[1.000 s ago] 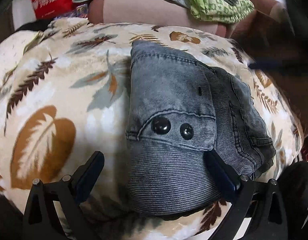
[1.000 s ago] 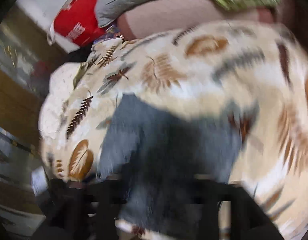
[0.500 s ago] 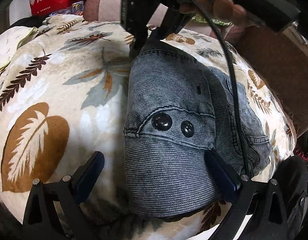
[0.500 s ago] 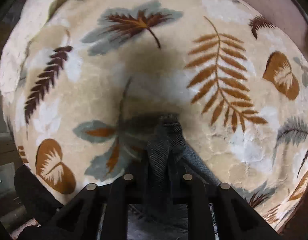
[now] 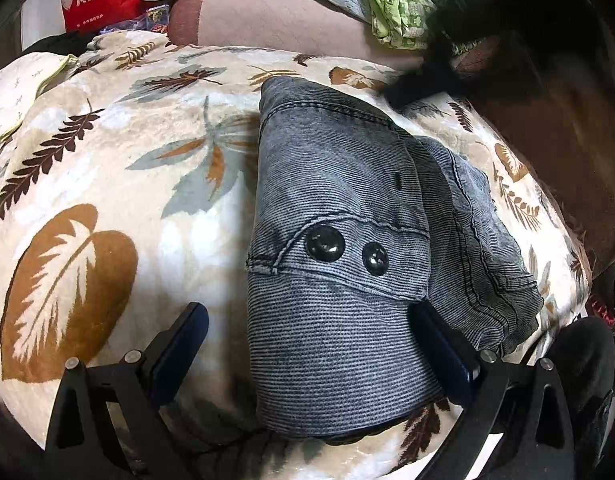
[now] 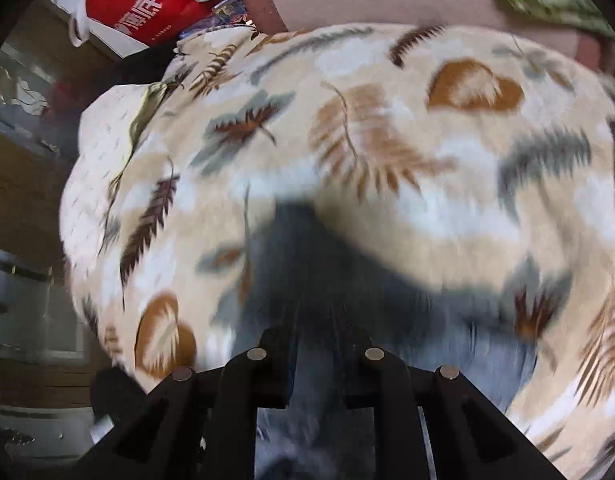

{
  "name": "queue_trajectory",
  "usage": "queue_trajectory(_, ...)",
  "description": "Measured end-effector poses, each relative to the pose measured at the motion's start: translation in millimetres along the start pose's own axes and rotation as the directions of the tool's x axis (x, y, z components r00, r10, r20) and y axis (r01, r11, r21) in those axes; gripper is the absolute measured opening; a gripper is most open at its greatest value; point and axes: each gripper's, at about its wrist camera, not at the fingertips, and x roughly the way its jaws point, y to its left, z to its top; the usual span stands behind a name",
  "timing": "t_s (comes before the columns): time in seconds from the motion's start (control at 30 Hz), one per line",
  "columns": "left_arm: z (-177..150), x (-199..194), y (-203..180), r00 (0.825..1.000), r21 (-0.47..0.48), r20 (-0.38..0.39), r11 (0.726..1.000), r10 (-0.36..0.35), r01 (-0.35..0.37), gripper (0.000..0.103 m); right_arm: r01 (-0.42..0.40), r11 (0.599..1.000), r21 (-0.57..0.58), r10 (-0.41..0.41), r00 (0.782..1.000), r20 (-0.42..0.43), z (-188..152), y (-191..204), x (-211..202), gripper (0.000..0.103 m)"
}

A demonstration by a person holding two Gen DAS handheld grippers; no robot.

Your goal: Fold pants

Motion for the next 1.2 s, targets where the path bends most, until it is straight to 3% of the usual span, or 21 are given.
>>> queue_trajectory(0.1, -1, -2, -1, 1.0, -0.012, -0.002, 1.0, -0.009, 0.009, 0.102, 0.137, 0.99, 0.018, -0.135, 0.989, -0.067, -31, -41, 28, 0.031)
queue_trajectory(0.17, -1, -5, -2, 1.0, -0.014, 0.007, 1.0, -0.006, 0.006, 0.102, 0.021, 0.994, 0.106, -0.019, 1.0, -0.02, -41, -66, 26, 0.031)
queue_trajectory(0.23, -1, -10, -1, 1.0, -0.02, 0.015, 1.0, -0.001, 0.001, 0.101, 0.016, 0.993, 0.113, -0.018, 1.0, 0.021, -47, -62, 7, 0.032)
queue_trajectory(0.3, 0, -15, -3, 1.0, -0.02, 0.019, 1.0, 0.004, -0.004, 0.101, 0.045, 0.998, 0.031, -0.048, 0.995, 0.091, -57, -48, -15, 0.035)
queue_trajectory(0.37, 0, -21, -5, 0.999, -0.014, 0.032, 1.0, 0.013, -0.013, 0.101, 0.046, 0.999, 0.011, -0.048, 0.985, 0.166, -71, -44, -34, 0.05)
queue_trajectory(0.4, 1, -23, -6, 0.999, -0.009, 0.035, 1.0, 0.015, -0.014, 0.101, 0.041, 0.999, 0.011, -0.042, 0.978, 0.205, -77, -45, -37, 0.071)
queue_trajectory(0.43, 1, -24, -6, 0.999, -0.007, 0.039, 1.0, 0.015, -0.015, 0.101, 0.063, 0.998, 0.015, -0.065, 0.972, 0.227, -82, -51, -34, 0.086)
queue_trajectory(0.47, 1, -25, -6, 0.999, -0.007, 0.043, 1.0, 0.021, -0.02, 0.101, 0.113, 0.993, 0.018, -0.114, 0.97, 0.212, -80, -57, -22, 0.088)
queue_trajectory(0.53, 2, -26, -5, 0.999, -0.01, 0.032, 1.0, 0.022, -0.021, 0.101, 0.193, 0.981, 0.023, -0.194, 0.978, 0.081, -85, -74, 16, 0.088)
queue_trajectory(0.63, 1, -32, -3, 0.998, -0.012, 0.045, 0.999, 0.034, -0.033, 0.101, 0.052, 0.986, 0.159, -0.074, 0.988, 0.135, -94, -95, 5, 0.089)
queue_trajectory(0.83, 5, -39, 6, 0.997, -0.049, 0.059, 0.998, 0.047, -0.044, 0.101, 0.086, 0.988, 0.124, -0.122, 0.942, 0.314, -119, -75, -42, 0.089)
queue_trajectory(0.93, 6, -41, 12, 0.996, -0.065, 0.062, 0.996, 0.058, -0.054, 0.101, 0.2, 0.978, 0.059, -0.209, 0.926, 0.313, -140, -54, -23, 0.089)
queue_trajectory(1.0, 6, -40, 15, 0.996, -0.073, 0.057, 0.995, 0.069, -0.065, 0.101, 0.29, 0.957, -0.013, -0.279, 0.932, 0.229, -152, -50, 7, 0.089)
queue_trajectory(1.07, 6, -40, 17, 0.996, -0.074, 0.045, 0.995, 0.075, -0.072, 0.101, 0.341, 0.939, -0.032, -0.319, 0.904, 0.285, -155, -42, 7, 0.093)
queue_trajectory(1.2, 7, -43, 18, 0.995, -0.079, 0.052, 0.994, 0.08, -0.076, 0.101, 0.358, 0.933, -0.043, -0.326, 0.887, 0.329, -149, -30, -13, 0.093)
